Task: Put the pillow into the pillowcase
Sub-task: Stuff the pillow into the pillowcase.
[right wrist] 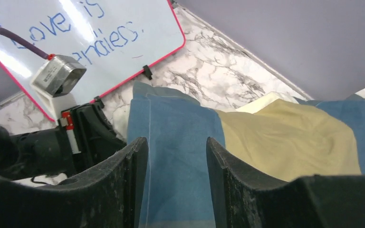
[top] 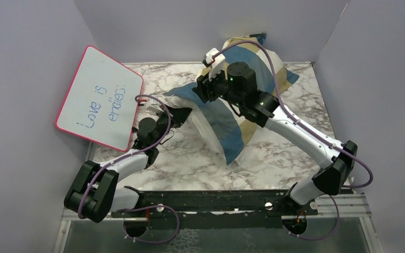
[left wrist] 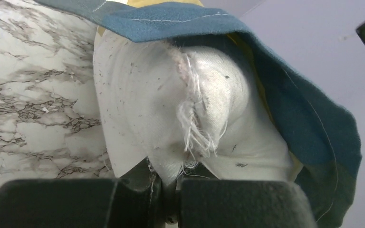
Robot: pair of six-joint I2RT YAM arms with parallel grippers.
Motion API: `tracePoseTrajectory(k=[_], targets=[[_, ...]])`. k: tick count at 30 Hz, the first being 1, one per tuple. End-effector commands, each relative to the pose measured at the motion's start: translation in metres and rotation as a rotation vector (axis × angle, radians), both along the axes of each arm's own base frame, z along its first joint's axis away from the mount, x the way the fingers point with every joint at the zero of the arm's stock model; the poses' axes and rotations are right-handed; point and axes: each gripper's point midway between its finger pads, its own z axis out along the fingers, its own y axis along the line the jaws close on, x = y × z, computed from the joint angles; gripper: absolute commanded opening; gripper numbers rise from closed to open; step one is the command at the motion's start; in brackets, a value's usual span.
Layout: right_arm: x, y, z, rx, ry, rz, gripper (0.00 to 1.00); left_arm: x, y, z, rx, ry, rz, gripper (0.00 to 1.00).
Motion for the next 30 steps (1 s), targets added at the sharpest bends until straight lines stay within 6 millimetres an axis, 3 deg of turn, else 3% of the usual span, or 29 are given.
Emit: tracePoseTrajectory(k=[1,5,17,22,24,27,30], targets=[[0.010,0.007,-0.034,-0.154,0.018,0.024,0.56,-0.008,-0.006,0.063,-0.053,-0.211,-0.036,0.00],[0.013,0.017,-0.043,-0.176,0.023,0.053,0.64,-0.008,-0.008,0.064,-0.051,-0.212,-0.038,0.00],[-0.004,0.043,-0.056,-0.182,0.038,0.182,0.81,-0.004,-0.014,0.064,-0.045,-0.212,-0.037,0.00],[0.014,0.030,-0.066,-0.326,-0.064,0.052,0.91,-0.005,-0.013,0.066,-0.044,-0.220,-0.037,0.00],[0.027,0.018,-0.071,-0.387,-0.099,-0.033,0.91,-0.006,-0.013,0.067,-0.041,-0.226,-0.036,0.00],[0.039,0.004,-0.062,-0.416,-0.152,-0.124,0.86,-0.007,-0.012,0.067,-0.035,-0.232,-0.032,0.00],[0.043,-0.001,-0.046,-0.390,-0.185,-0.165,0.68,-0.007,-0.009,0.064,-0.030,-0.229,-0.021,0.00]])
